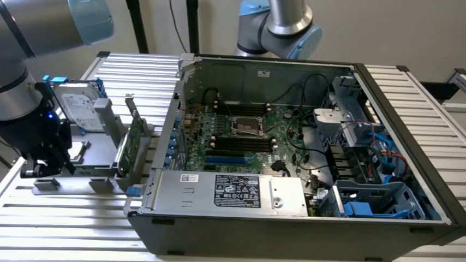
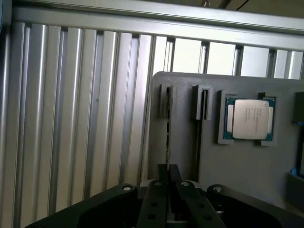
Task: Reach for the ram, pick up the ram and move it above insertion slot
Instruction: 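Pick up the ram and move it above insertion slot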
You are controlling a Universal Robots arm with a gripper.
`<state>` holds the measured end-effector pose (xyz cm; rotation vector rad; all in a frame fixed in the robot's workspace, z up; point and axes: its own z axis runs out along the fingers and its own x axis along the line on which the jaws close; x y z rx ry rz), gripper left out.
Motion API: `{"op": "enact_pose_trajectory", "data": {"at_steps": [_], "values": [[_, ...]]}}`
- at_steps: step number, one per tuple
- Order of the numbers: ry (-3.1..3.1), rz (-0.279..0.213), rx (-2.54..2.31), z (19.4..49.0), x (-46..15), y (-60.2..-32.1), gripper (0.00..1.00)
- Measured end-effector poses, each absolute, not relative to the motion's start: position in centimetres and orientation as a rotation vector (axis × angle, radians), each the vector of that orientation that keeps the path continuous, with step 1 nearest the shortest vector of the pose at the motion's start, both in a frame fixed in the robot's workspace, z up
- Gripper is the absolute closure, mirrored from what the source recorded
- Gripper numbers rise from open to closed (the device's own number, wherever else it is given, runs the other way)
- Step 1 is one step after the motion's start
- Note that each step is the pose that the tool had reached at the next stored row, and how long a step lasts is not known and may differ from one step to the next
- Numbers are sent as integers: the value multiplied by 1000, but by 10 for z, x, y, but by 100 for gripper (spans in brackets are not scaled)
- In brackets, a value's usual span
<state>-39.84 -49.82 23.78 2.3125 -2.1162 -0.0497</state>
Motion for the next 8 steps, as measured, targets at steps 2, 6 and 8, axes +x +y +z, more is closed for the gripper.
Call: {"op": "enact_pose_trajectory", "data": {"at_steps": [2,6,8], "values": [[-2116,-50,2312,247,-398,-498,86],[-2116,-50,2312,265,-398,-498,86],[-2116,-50,2312,274,-397,-498,86]]}}
